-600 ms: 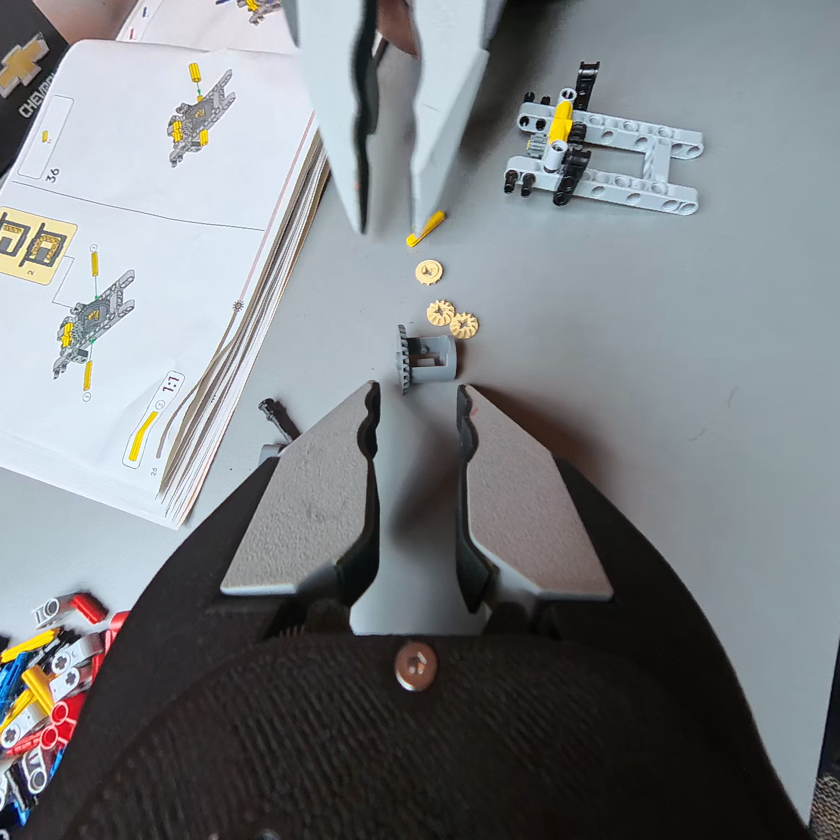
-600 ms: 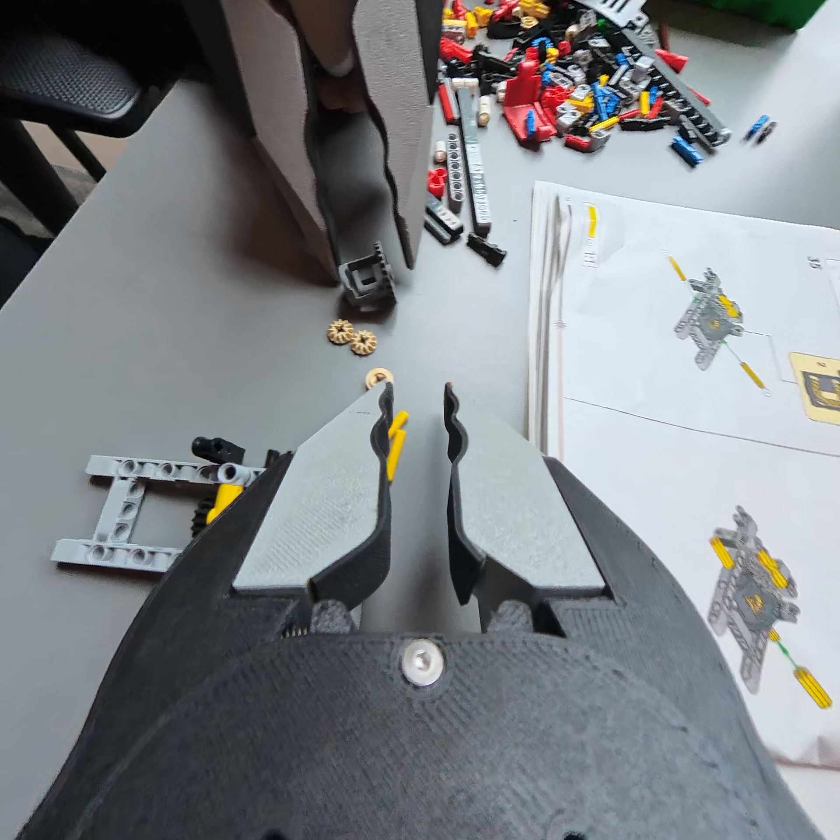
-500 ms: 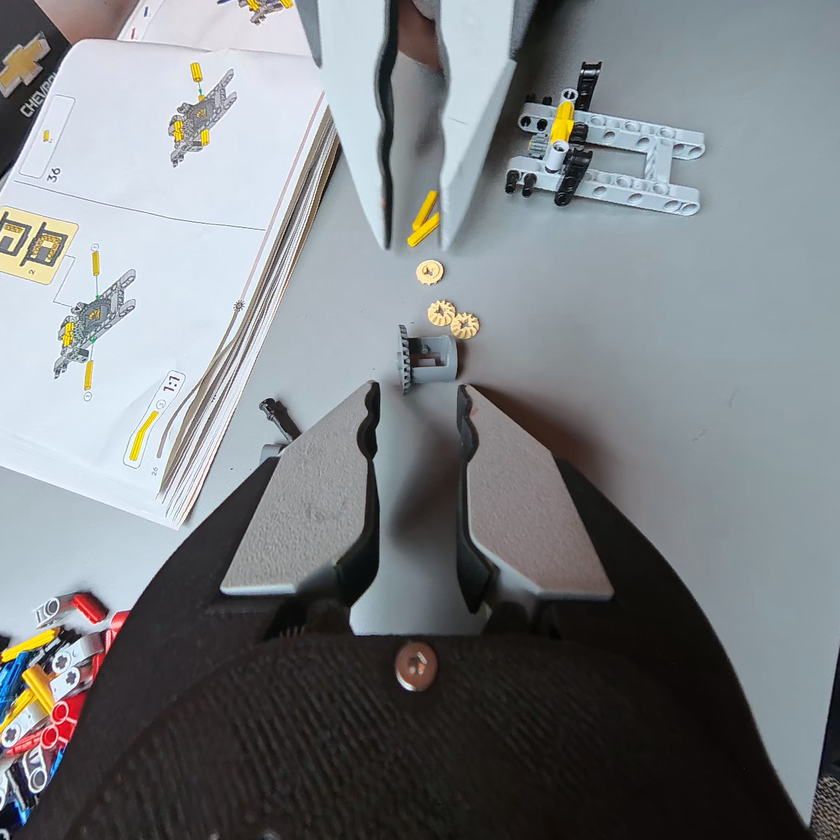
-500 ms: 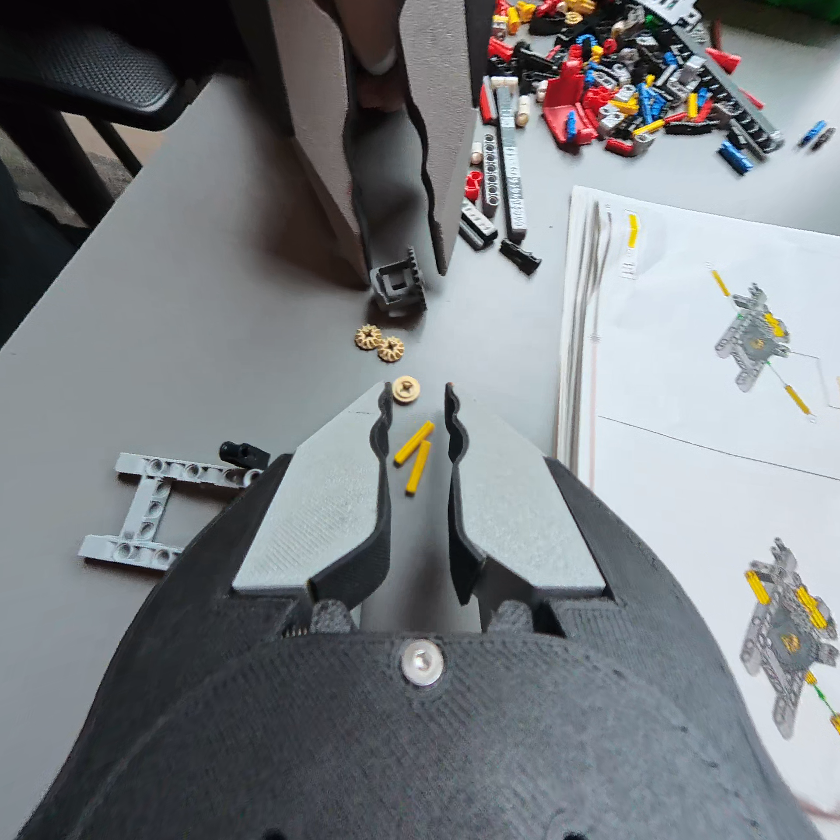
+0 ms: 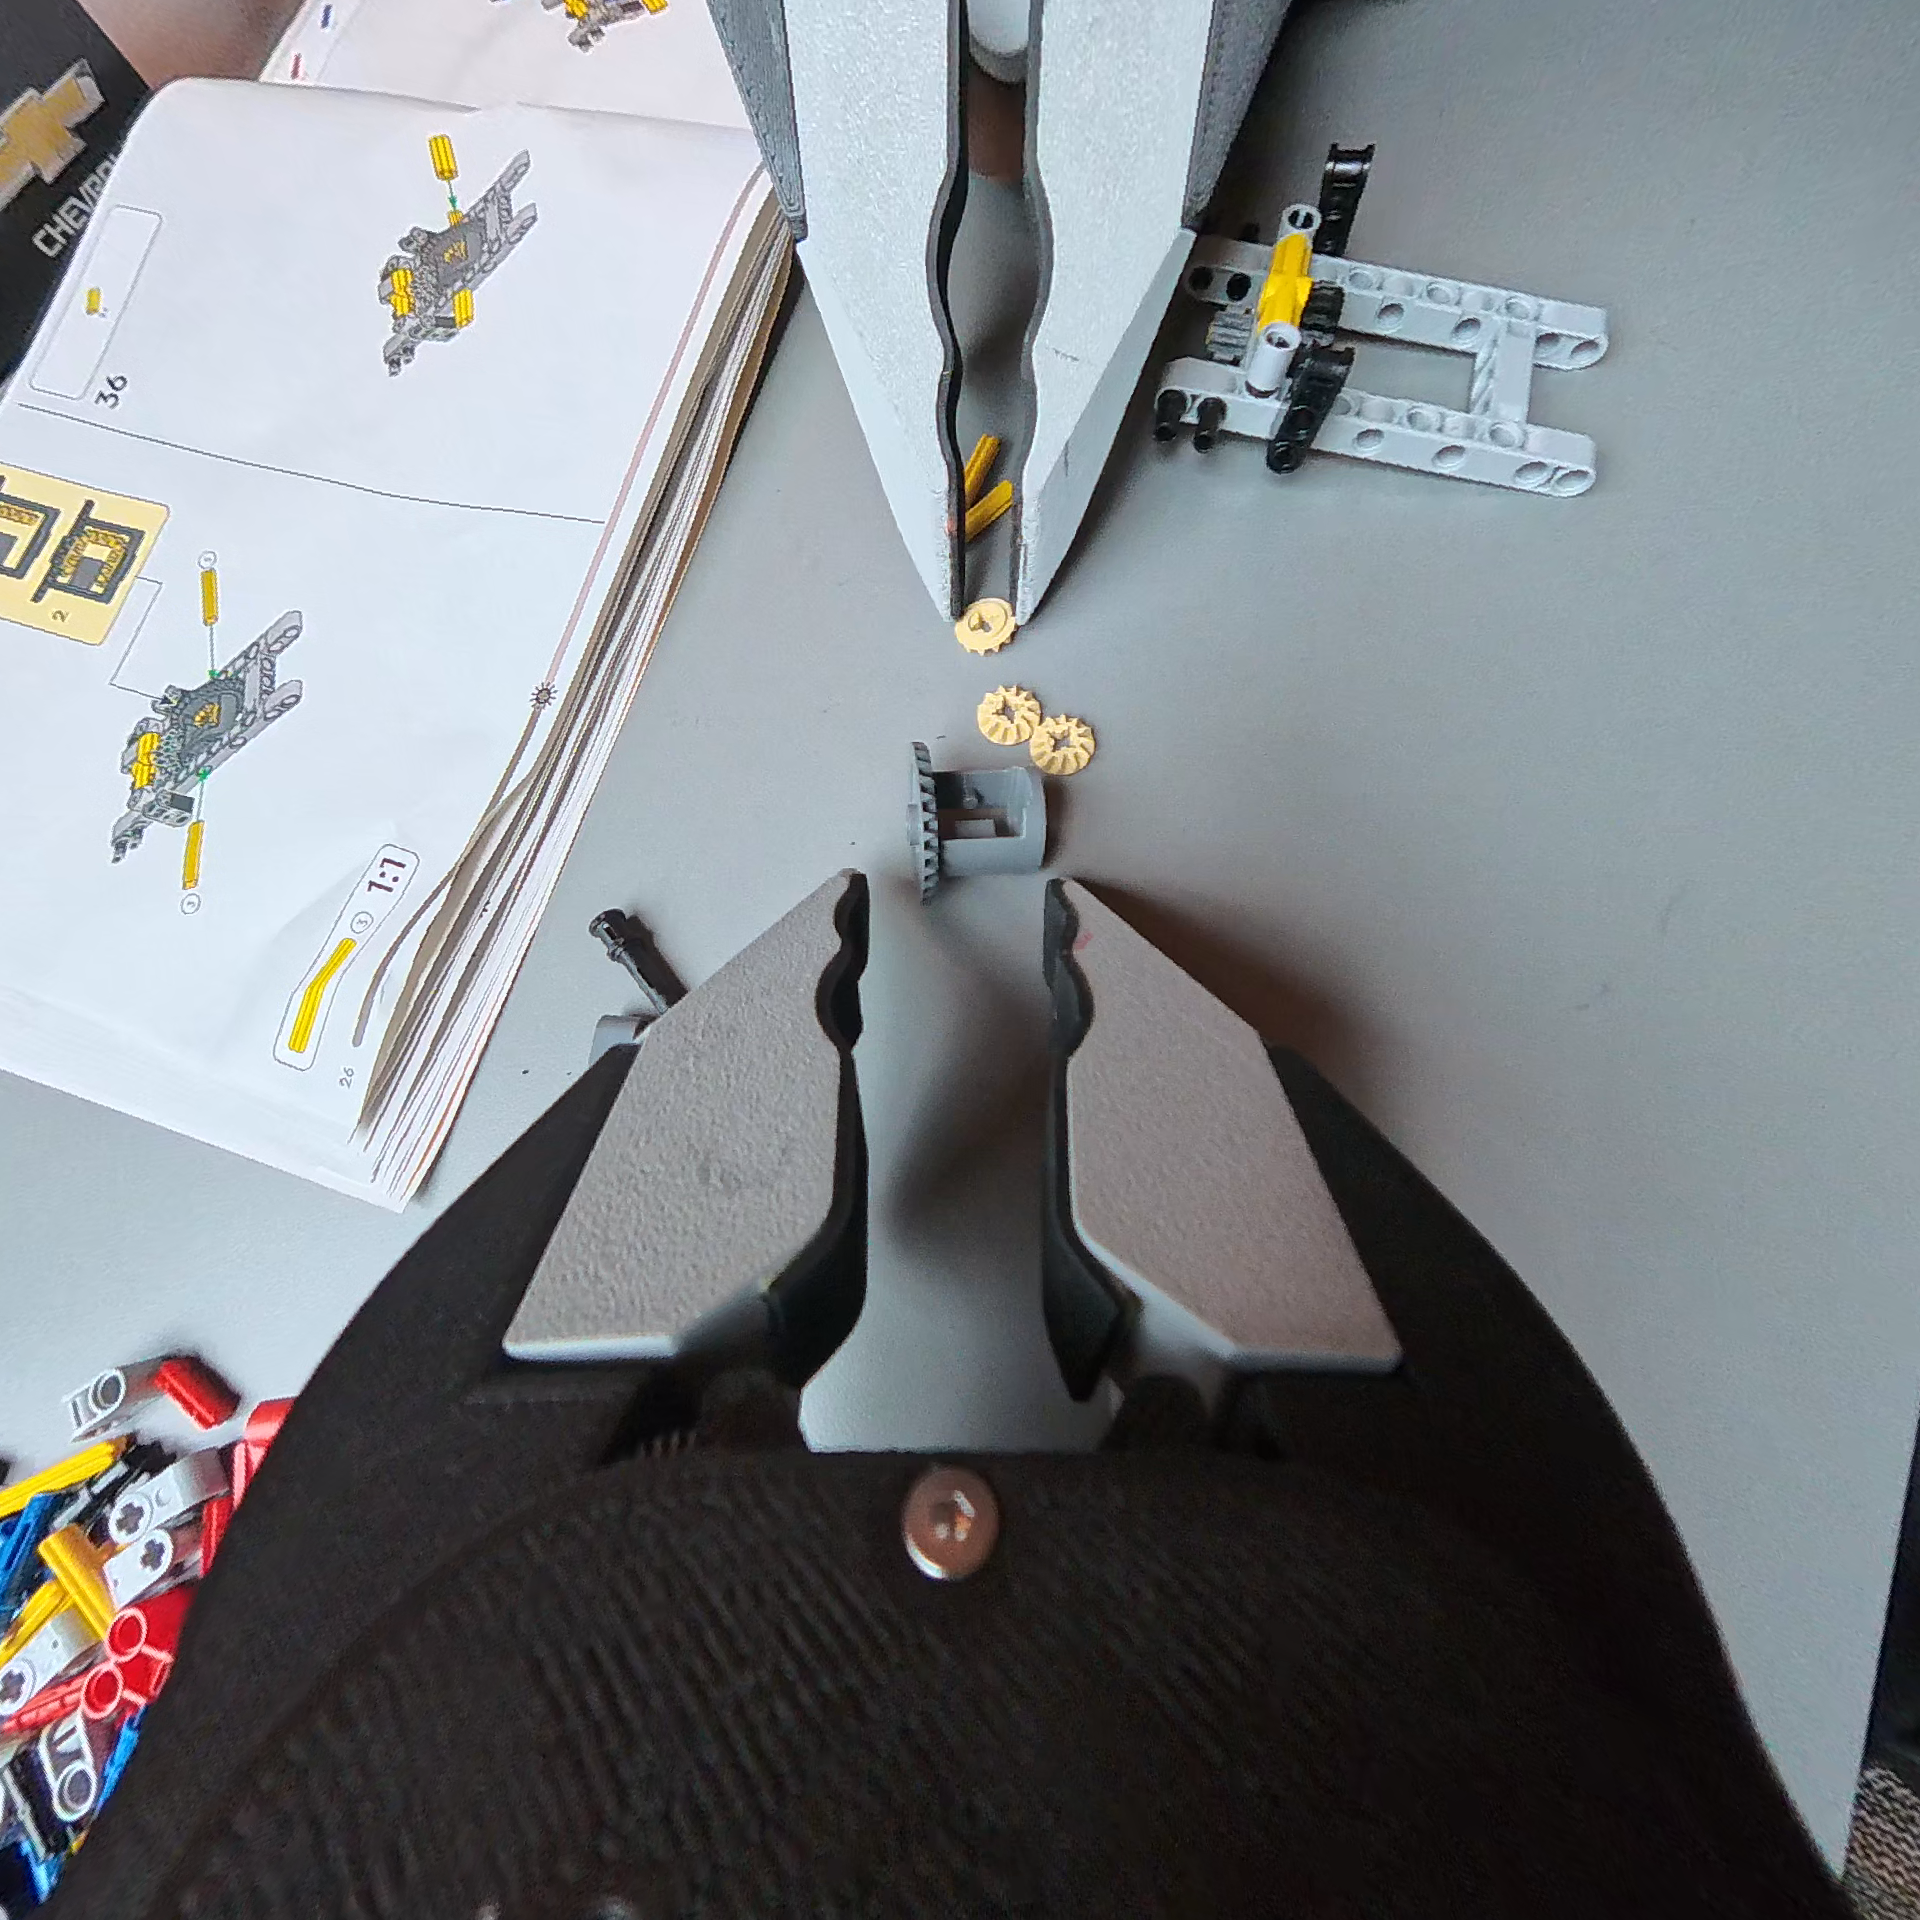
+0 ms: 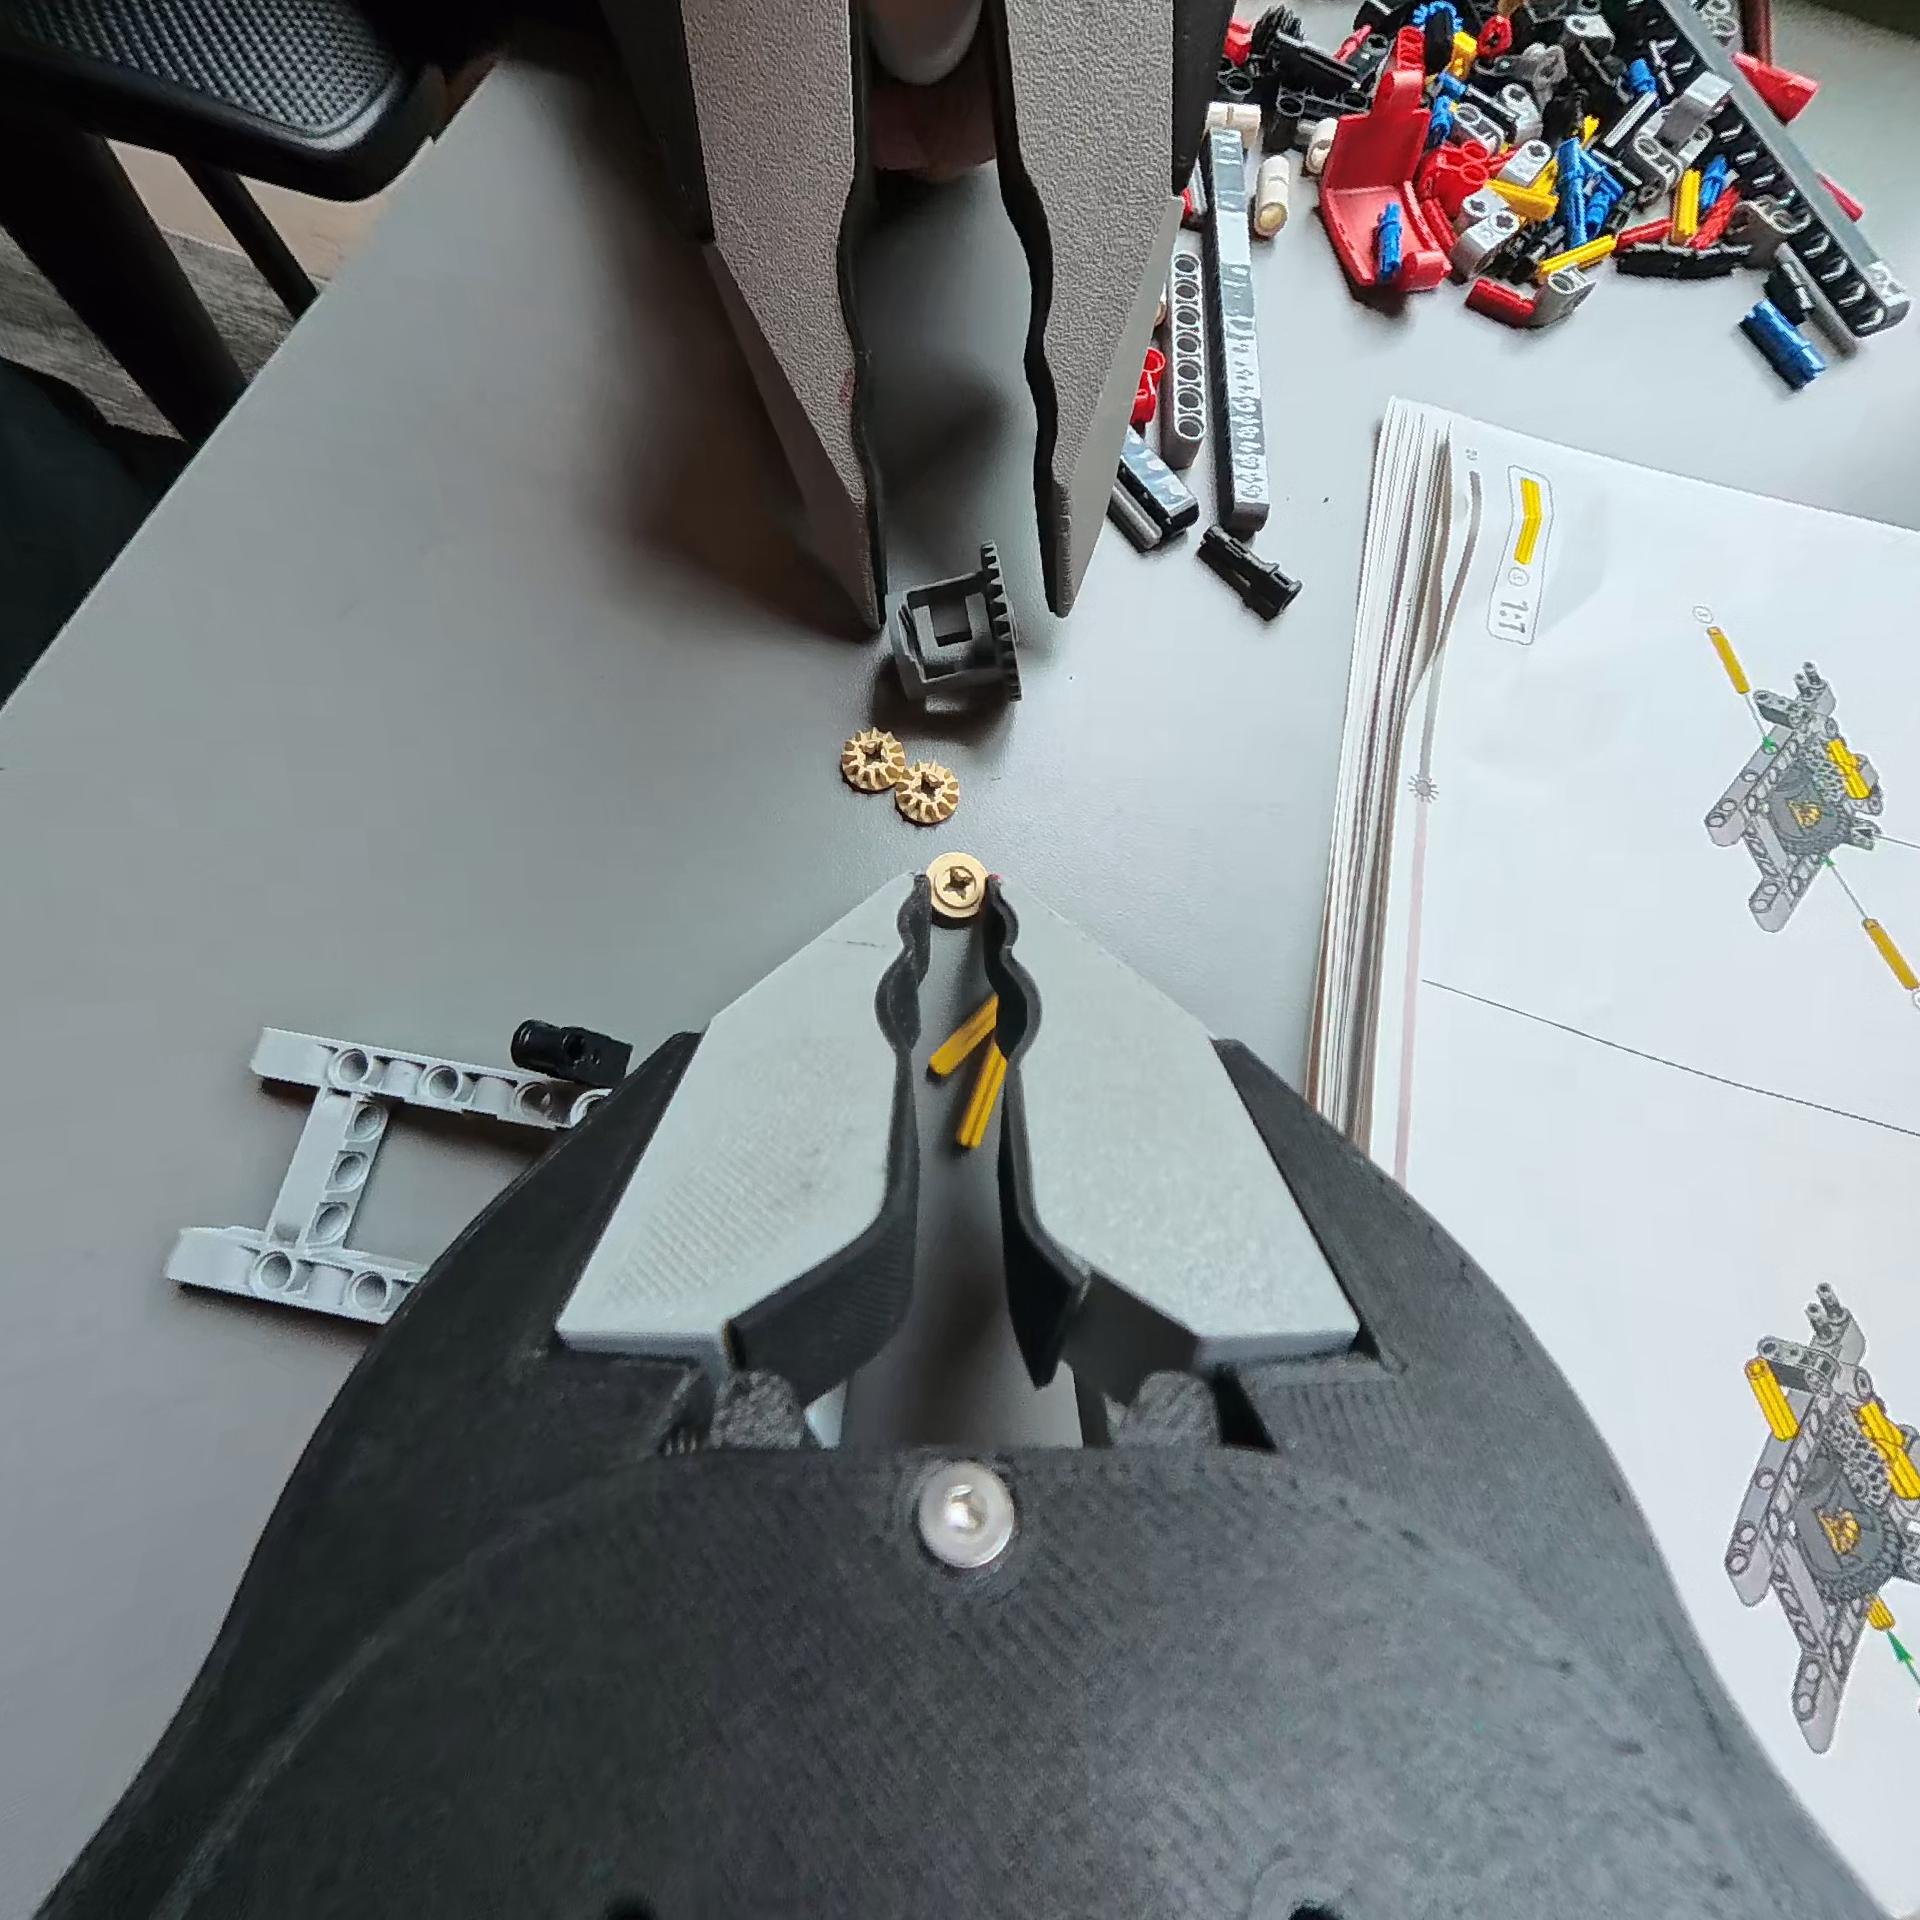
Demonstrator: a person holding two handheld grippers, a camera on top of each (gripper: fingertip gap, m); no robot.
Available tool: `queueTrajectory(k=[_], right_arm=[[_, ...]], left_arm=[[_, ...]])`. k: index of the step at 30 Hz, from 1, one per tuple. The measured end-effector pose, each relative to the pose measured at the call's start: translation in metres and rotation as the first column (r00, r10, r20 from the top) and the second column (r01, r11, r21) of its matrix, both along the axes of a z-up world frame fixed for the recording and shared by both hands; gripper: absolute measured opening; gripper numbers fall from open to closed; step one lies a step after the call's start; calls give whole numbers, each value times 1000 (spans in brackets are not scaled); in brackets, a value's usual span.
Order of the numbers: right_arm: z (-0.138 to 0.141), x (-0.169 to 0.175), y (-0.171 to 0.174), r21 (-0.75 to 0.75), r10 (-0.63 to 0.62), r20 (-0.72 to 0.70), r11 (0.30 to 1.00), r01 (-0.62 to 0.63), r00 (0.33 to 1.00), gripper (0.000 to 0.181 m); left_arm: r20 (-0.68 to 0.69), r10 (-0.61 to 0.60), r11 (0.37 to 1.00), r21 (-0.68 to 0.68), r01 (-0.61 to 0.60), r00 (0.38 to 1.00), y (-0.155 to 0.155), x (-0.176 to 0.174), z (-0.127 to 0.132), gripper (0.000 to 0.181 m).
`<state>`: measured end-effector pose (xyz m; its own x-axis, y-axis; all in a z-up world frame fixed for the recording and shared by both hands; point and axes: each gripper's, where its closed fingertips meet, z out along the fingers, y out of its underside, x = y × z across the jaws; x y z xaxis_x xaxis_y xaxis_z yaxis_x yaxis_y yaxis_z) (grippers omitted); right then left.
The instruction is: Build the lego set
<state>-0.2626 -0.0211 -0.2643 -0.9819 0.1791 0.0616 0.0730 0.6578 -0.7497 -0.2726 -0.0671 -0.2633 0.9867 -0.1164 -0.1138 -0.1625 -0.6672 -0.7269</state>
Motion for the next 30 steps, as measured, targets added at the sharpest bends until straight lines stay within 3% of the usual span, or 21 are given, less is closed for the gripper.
queueTrajectory(k=[30], right_arm=[[0,-1,1,-7,-4,26,1000,4,1000,14]], left_arm=[[-3,-3,1000,1,3,1000,0,0,0,31]])
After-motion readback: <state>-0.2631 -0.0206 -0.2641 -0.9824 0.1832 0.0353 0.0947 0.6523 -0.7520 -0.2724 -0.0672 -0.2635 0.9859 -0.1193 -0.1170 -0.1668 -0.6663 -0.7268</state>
